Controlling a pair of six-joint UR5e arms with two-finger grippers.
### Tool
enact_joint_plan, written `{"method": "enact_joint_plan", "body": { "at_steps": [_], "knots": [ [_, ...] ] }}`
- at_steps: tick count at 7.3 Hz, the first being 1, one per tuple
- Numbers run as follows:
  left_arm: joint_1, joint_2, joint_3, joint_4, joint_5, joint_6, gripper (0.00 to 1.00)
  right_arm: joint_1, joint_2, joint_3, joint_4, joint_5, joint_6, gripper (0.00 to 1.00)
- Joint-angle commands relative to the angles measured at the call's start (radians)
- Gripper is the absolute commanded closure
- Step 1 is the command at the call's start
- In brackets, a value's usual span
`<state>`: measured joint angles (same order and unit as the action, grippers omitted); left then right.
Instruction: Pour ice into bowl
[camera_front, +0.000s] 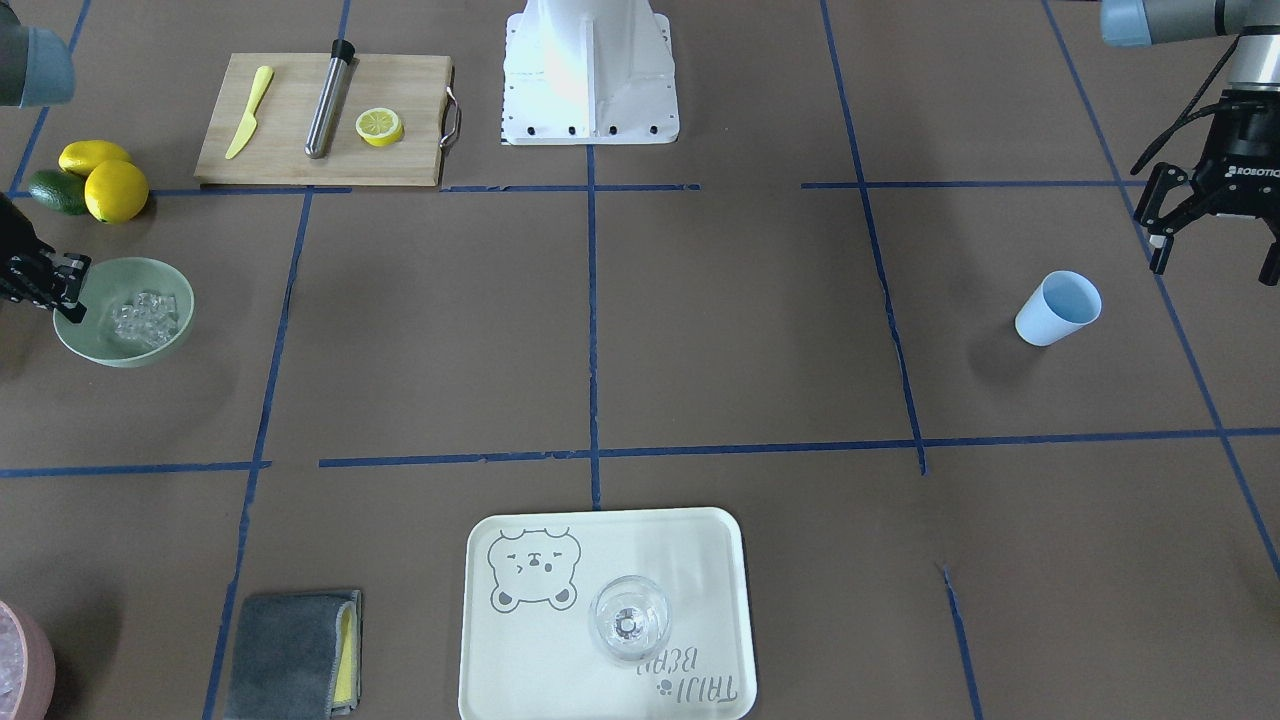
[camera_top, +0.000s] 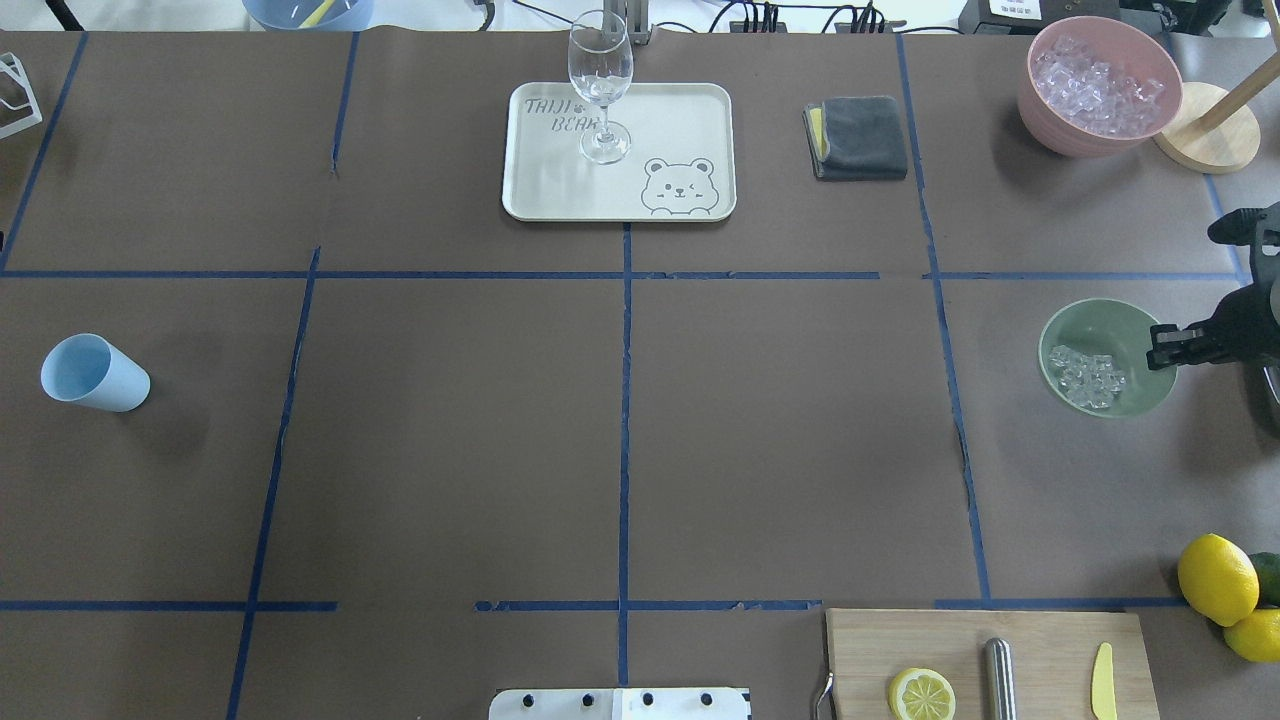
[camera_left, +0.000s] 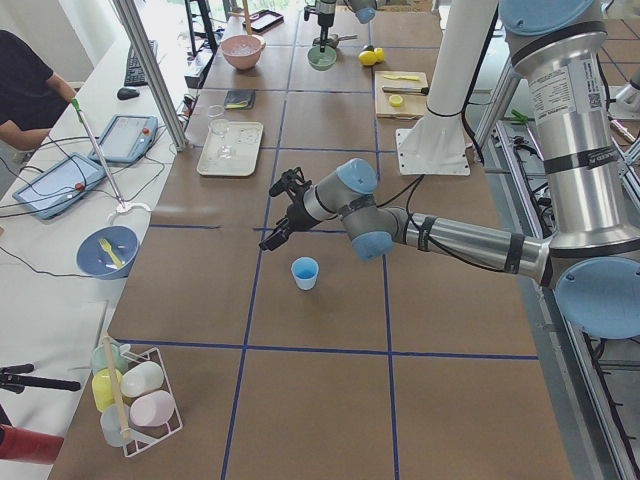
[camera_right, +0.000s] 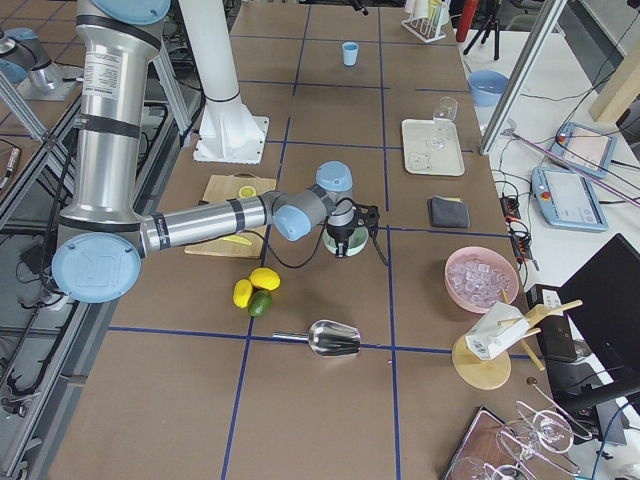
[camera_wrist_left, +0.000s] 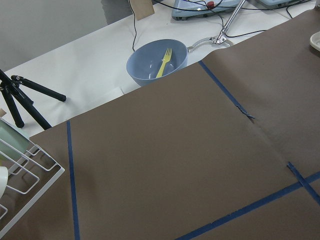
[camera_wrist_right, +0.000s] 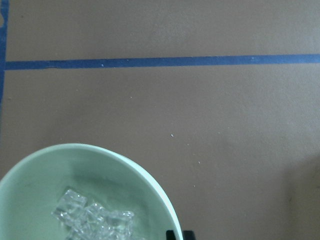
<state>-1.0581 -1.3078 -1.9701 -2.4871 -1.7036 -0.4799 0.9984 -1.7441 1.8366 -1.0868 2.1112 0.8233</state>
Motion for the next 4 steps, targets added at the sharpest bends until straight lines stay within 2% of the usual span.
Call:
{"method": "enact_joint_plan", "body": {
  "at_steps": [1, 2, 3, 4],
  "knots": [
    [0.0, -0.001, 0.0, 0.001, -0.002, 0.001, 0.0, -0.001, -0.006, -0.049, 0.019, 0.035, -0.003, 0.84],
    [0.0, -0.001, 0.0, 0.001, -0.002, 0.001, 0.0, -0.001, -0.009, -0.056, 0.019, 0.041, -0.009, 0.33],
    [0.0, -0.002, 0.0, 0.001, -0.002, 0.001, 0.0, 0.0, -0.012, -0.05, 0.021, 0.044, -0.009, 0.0],
    [0.001, -0.005, 0.002, 0.001, -0.004, 0.001, 0.0, 0.005, -0.012, -0.051, 0.019, 0.043, -0.025, 0.0]
  ]
}}
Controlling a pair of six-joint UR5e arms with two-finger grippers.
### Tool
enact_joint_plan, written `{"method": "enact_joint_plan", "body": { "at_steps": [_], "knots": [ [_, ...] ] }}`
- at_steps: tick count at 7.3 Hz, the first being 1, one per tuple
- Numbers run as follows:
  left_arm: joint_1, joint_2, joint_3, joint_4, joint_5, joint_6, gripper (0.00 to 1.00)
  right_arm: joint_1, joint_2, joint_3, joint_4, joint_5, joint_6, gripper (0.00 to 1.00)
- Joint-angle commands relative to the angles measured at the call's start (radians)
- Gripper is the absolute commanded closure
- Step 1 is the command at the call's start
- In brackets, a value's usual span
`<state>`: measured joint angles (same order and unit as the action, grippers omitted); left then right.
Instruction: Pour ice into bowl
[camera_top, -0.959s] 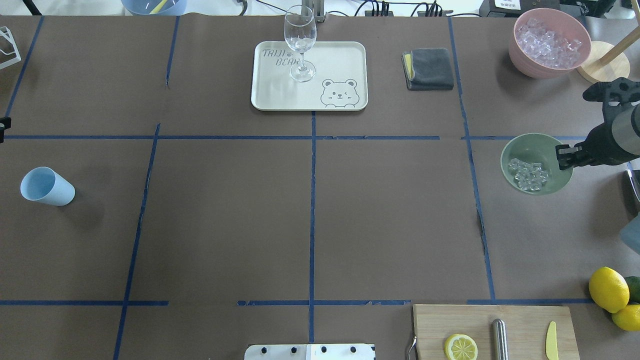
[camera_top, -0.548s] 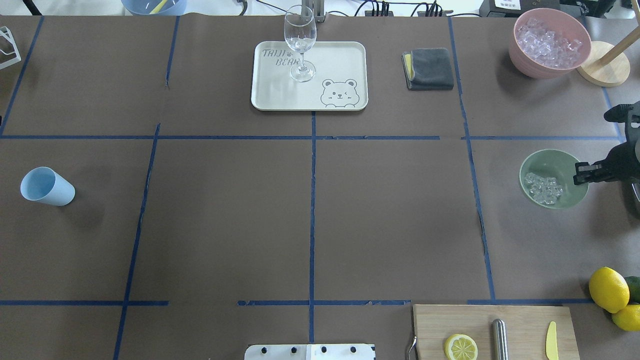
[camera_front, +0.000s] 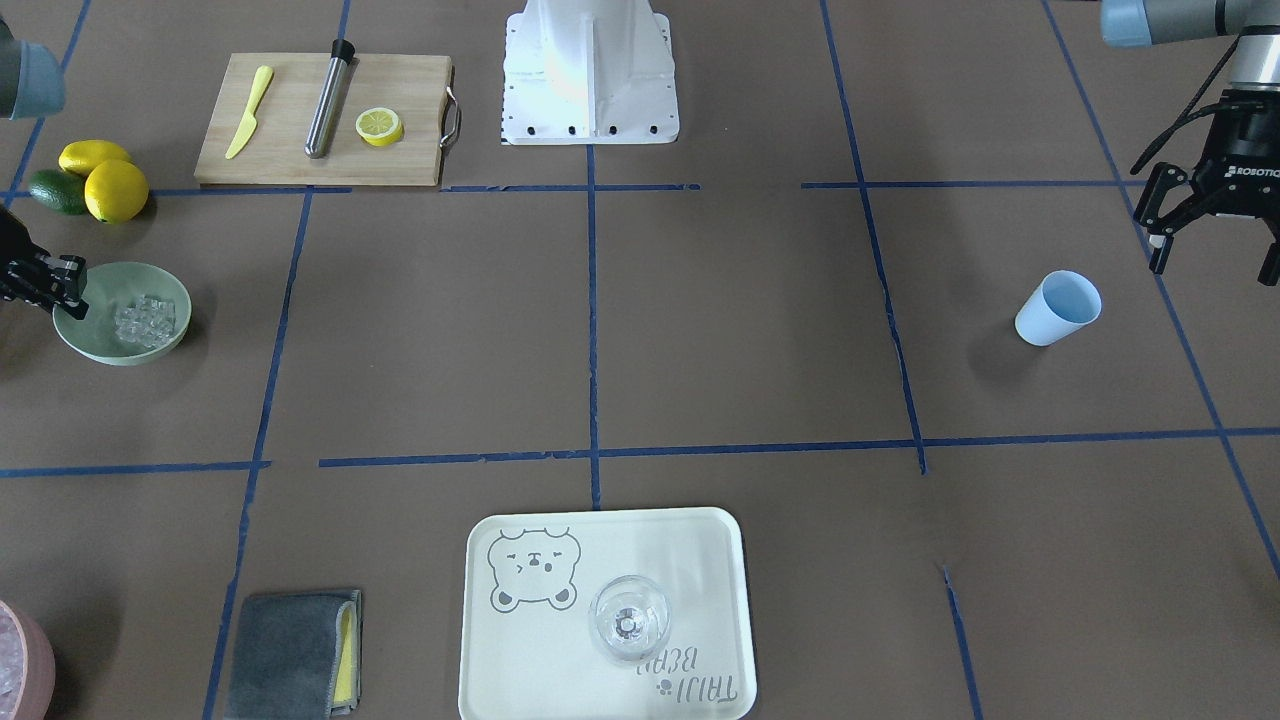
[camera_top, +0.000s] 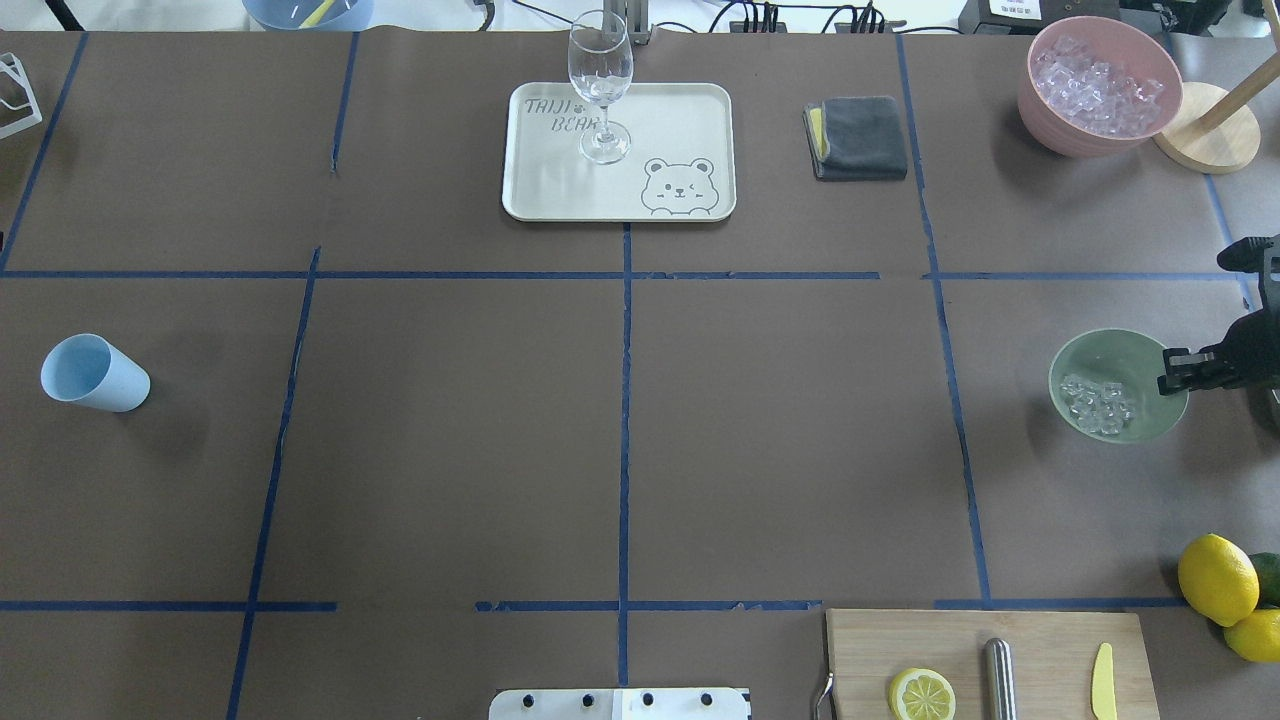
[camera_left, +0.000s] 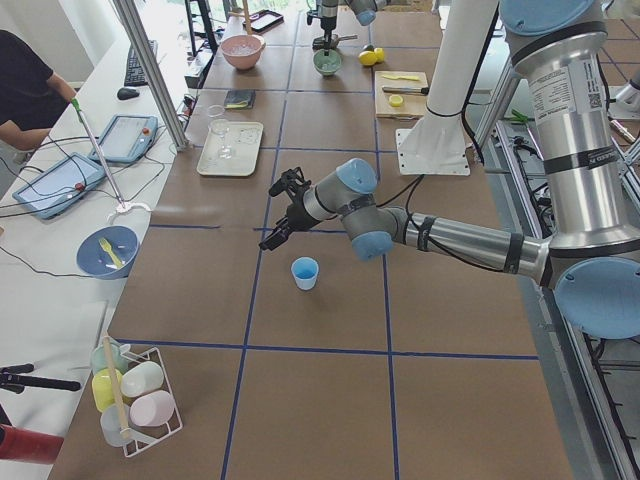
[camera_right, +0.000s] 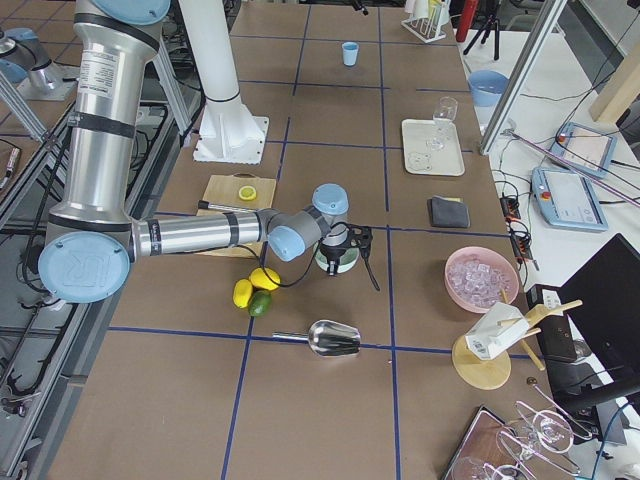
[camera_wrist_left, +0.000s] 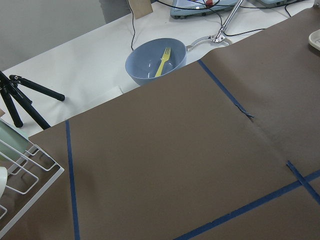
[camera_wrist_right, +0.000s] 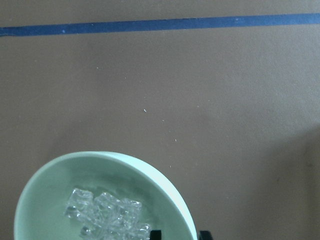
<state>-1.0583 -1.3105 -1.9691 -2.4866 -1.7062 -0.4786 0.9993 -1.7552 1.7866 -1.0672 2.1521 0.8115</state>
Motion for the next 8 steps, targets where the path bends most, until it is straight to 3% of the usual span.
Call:
{"method": "enact_joint_plan", "body": {
  "at_steps": [1, 3, 4, 6, 7, 8],
  "knots": [
    [0.001, -0.006, 0.015, 0.011, -0.004, 0.0, 0.0, 0.034, 0.0, 0.005, -0.02, 0.002, -0.061, 0.0],
    [0.0, -0.009, 0.042, 0.067, -0.007, 0.079, 0.0, 0.157, 0.006, 0.025, -0.167, 0.0, -0.305, 0.0],
    [-0.031, -0.036, 0.039, 0.151, -0.065, 0.157, 0.0, 0.213, 0.014, 0.058, -0.275, 0.002, -0.428, 0.0],
    [-0.178, -0.114, 0.044, 0.387, -0.292, 0.33, 0.0, 0.33, 0.023, 0.108, -0.431, 0.012, -0.608, 0.0],
    [-0.249, -0.119, 0.045, 0.481, -0.346, 0.43, 0.0, 0.408, 0.017, 0.102, -0.474, 0.099, -0.732, 0.0],
    [-0.311, -0.137, 0.049, 0.588, -0.409, 0.521, 0.0, 0.48, 0.007, 0.1, -0.522, 0.124, -0.853, 0.0]
  ]
}}
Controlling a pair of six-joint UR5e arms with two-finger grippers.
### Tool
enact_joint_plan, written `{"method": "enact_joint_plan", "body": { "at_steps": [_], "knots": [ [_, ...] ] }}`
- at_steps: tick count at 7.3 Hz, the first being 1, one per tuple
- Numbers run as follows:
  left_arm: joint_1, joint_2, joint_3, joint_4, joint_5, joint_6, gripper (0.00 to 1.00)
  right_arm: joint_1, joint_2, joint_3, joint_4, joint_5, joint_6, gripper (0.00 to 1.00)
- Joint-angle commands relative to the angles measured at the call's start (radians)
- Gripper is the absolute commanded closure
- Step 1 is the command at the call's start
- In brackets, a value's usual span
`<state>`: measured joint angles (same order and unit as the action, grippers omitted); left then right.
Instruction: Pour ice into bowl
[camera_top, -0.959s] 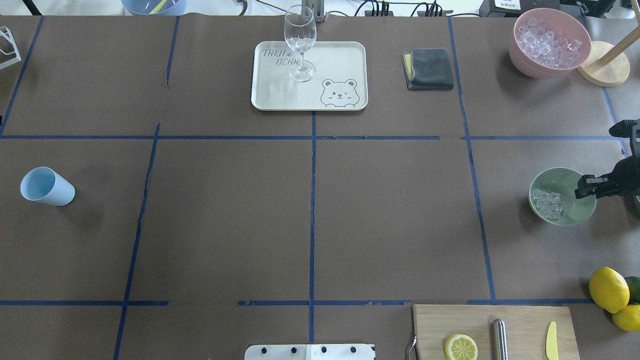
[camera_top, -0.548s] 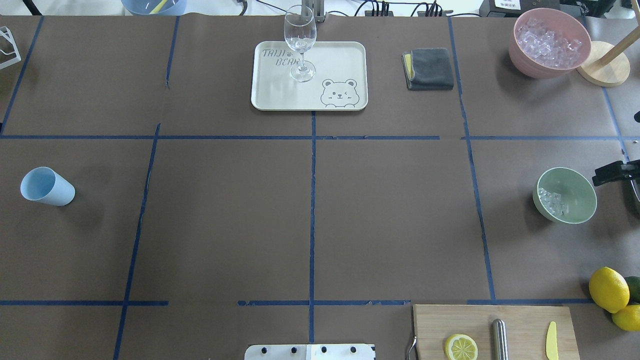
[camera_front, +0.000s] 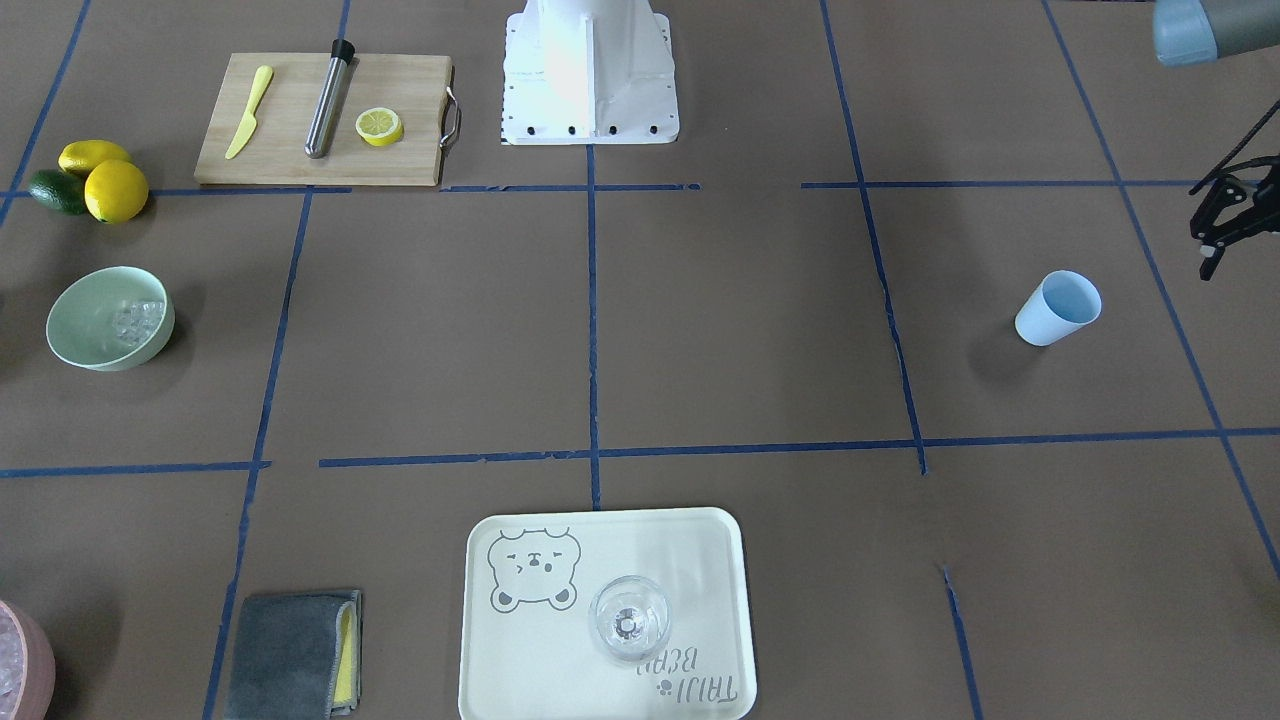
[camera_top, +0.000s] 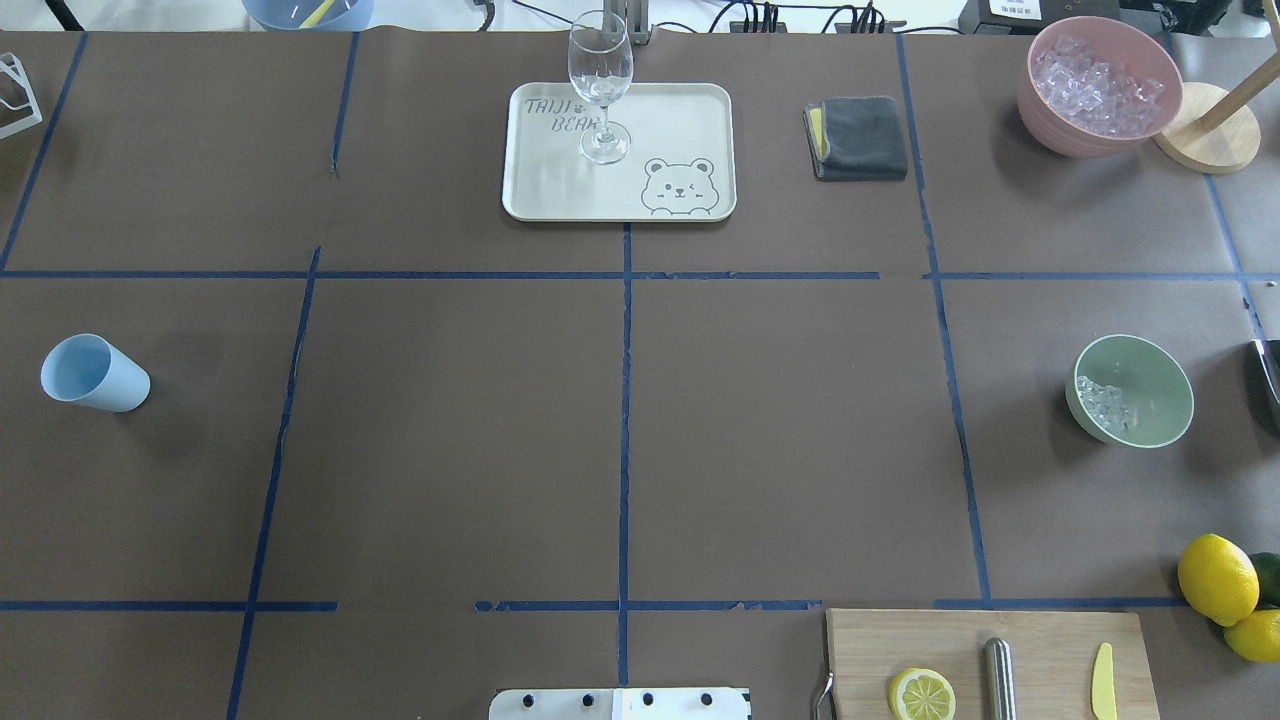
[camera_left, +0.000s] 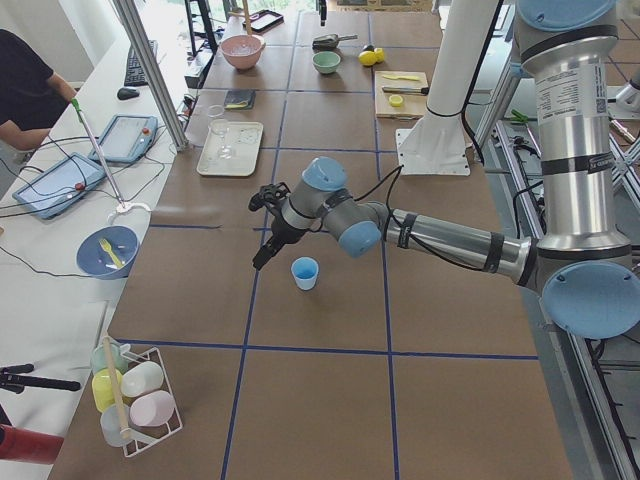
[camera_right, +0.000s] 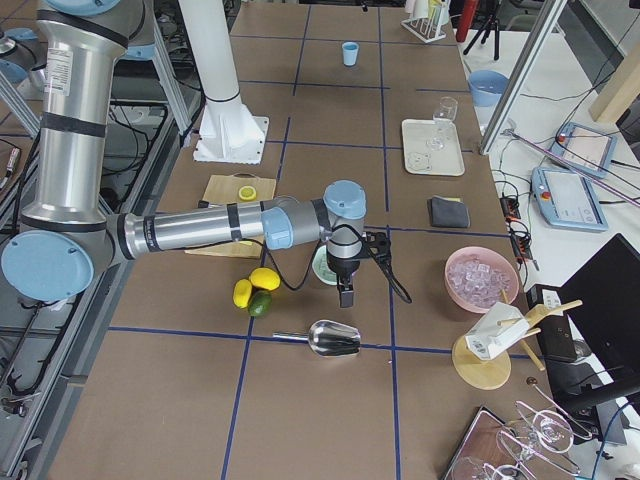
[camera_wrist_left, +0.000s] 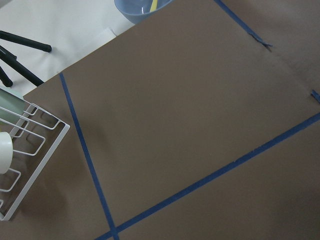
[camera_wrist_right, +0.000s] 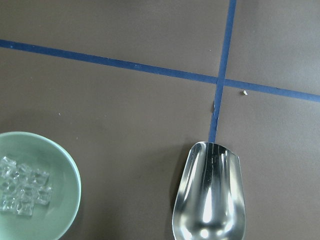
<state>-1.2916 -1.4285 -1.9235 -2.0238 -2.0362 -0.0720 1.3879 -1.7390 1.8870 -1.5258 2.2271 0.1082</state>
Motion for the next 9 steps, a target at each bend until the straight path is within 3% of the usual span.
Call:
{"method": "enact_joint_plan", "body": {
  "at_steps": [1, 3, 6, 7, 9],
  "knots": [
    [-0.103, -0.026, 0.042, 0.184, -0.135, 0.154, 0.0, 0.146, -0.011, -0.002, -0.127, 0.089, -0.213, 0.0],
    [-0.156, 0.011, 0.124, 0.192, -0.316, 0.19, 0.0, 0.218, -0.052, -0.003, -0.128, 0.179, -0.216, 0.0],
    [-0.248, 0.005, 0.142, 0.212, -0.317, 0.19, 0.0, 0.218, -0.036, -0.048, -0.123, 0.178, -0.209, 0.0],
    [-0.253, -0.003, 0.138, 0.27, -0.317, 0.195, 0.0, 0.218, -0.036, -0.048, -0.123, 0.181, -0.208, 0.0],
    [-0.291, -0.038, 0.147, 0.335, -0.317, 0.221, 0.0, 0.243, -0.04, -0.045, -0.123, 0.248, -0.209, 0.0]
  ]
}}
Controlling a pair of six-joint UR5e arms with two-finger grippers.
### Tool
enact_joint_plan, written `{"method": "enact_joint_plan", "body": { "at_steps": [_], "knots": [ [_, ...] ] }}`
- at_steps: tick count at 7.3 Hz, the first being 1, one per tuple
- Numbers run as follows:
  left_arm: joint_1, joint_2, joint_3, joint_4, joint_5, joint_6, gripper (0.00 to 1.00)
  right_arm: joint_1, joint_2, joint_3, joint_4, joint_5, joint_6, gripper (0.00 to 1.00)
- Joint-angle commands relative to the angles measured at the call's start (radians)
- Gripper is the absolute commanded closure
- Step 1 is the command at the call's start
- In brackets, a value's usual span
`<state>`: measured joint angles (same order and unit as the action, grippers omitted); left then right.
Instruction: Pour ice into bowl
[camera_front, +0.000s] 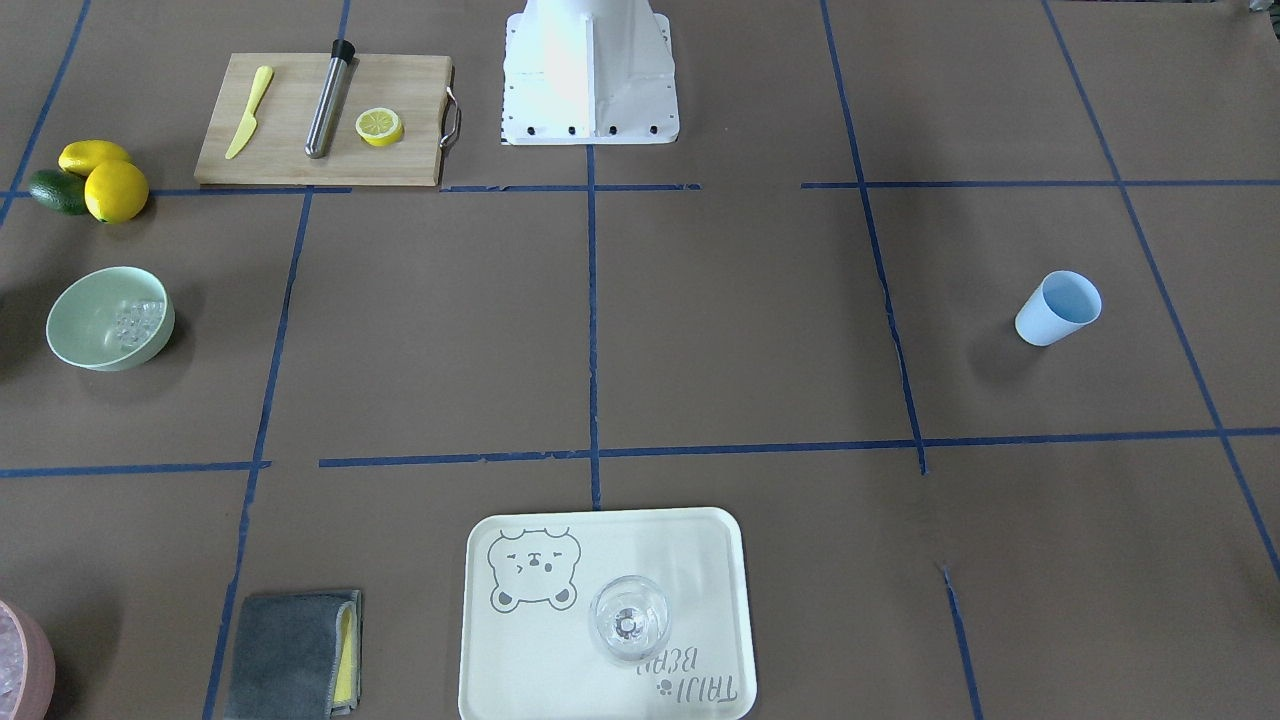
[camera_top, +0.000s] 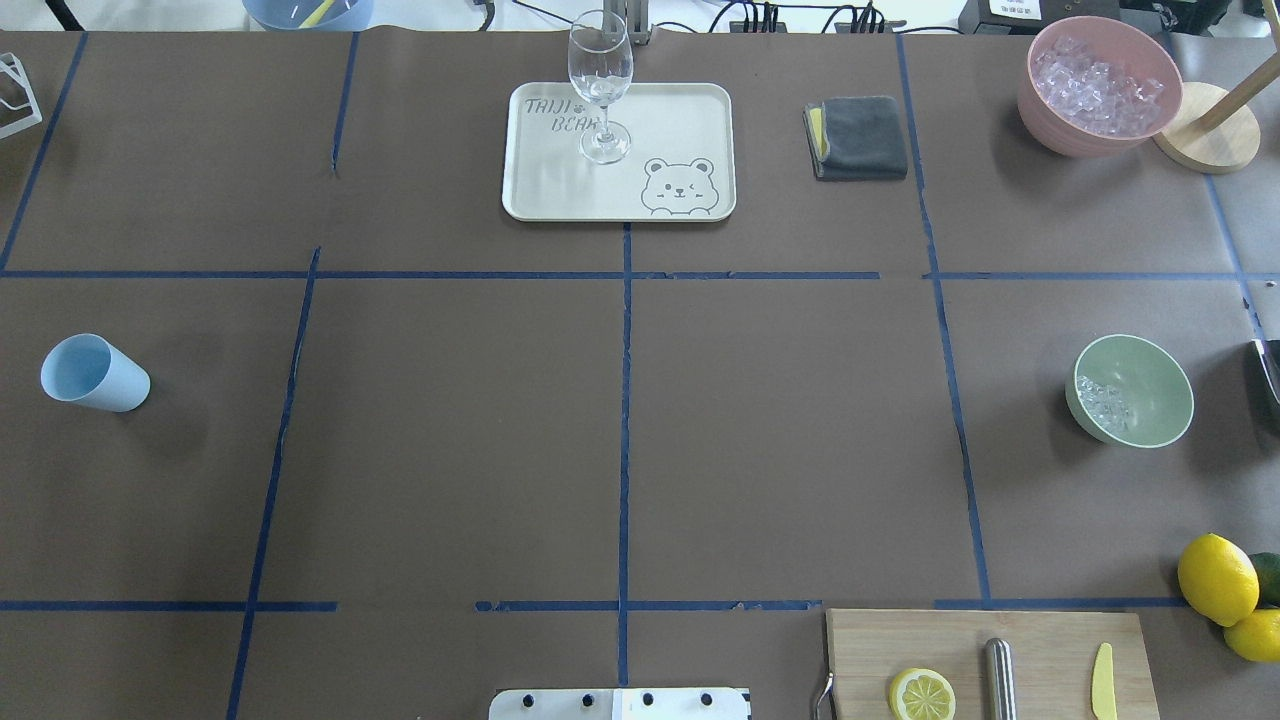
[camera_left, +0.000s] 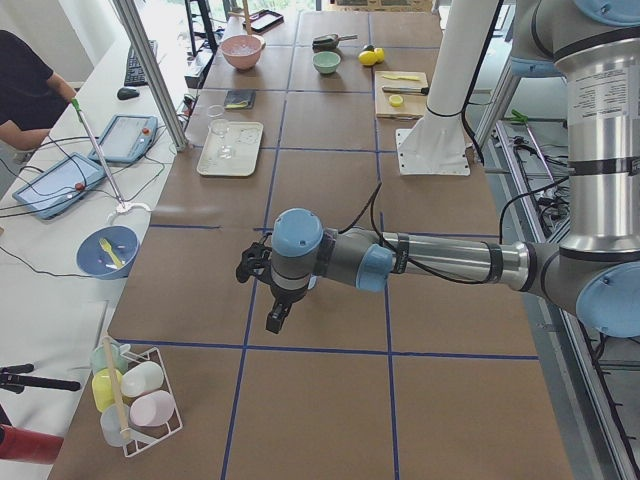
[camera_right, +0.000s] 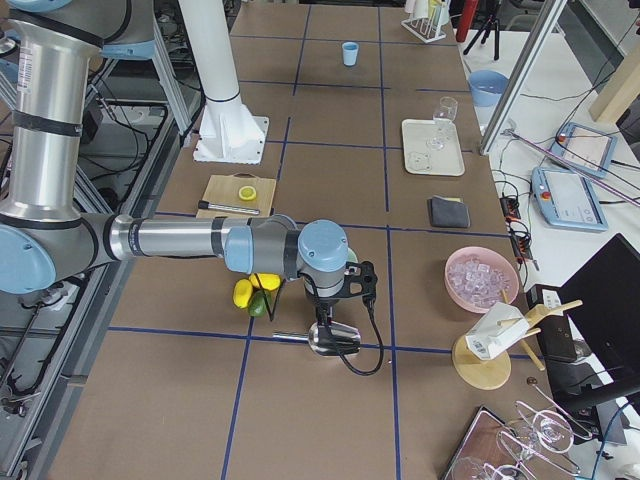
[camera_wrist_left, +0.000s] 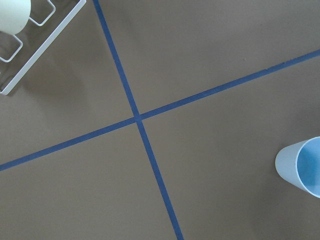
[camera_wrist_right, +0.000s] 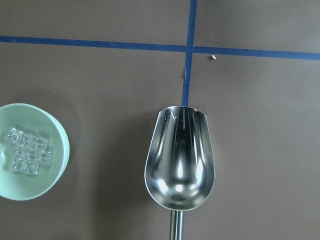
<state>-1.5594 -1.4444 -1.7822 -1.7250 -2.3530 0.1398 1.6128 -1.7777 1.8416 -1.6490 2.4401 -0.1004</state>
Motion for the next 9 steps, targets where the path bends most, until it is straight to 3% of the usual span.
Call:
{"method": "enact_joint_plan", "body": {
  "at_steps": [1, 2, 5, 9],
  "knots": [
    [-0.022, -0.025, 0.016, 0.059, 0.0, 0.009, 0.0, 0.032, -0.003, -0.001, 0.0, 0.036, -0.001, 0.0],
    [-0.025, -0.049, 0.012, 0.114, 0.0, 0.01, 0.0, 0.048, -0.005, -0.004, 0.0, 0.036, 0.001, 0.0],
    [-0.03, -0.138, 0.075, 0.116, 0.041, 0.006, 0.0, 0.065, -0.012, -0.01, -0.002, 0.039, 0.001, 0.0],
    [-0.031, -0.125, 0.093, 0.113, 0.037, -0.013, 0.0, 0.065, -0.005, -0.012, -0.002, 0.037, 0.002, 0.0]
  ]
}}
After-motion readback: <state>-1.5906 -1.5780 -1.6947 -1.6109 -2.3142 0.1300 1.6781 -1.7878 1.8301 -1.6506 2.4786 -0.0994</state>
